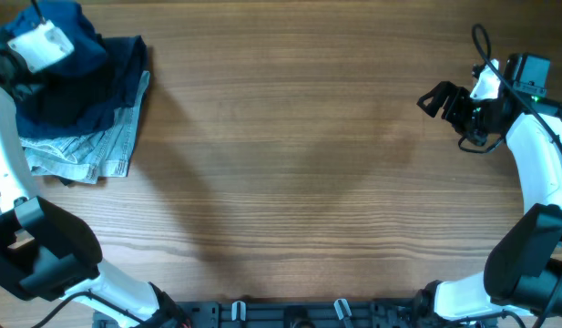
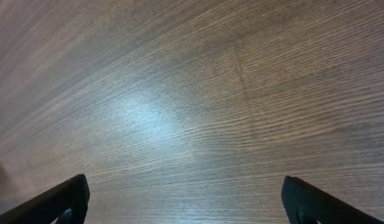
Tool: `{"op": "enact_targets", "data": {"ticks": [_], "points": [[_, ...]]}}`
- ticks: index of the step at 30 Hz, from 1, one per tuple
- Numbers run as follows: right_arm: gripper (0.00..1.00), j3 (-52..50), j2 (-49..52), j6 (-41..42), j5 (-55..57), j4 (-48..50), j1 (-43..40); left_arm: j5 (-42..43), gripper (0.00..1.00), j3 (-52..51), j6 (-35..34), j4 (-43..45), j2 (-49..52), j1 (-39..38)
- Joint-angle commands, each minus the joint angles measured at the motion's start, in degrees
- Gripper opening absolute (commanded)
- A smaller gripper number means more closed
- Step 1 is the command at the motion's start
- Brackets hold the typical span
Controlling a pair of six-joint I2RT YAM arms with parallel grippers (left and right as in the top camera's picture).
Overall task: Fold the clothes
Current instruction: 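Carry the bundle left and drop it onto the clothes pile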
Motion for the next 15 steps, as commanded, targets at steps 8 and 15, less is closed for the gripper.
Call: {"op": "enact_targets", "data": {"ticks": [8, 15], "points": [[1.0, 1.11, -1.27, -0.39, 0.52, -0.83, 0.24, 0.96, 1.0, 0.5, -0.04, -13.27, -1.6, 1.29], [0.99, 1.11, -1.27, -0.39, 0.52, -0.98, 0.24, 2.73, 1.0, 0.5, -3.02, -15.15, -2.67, 1.22]]}}
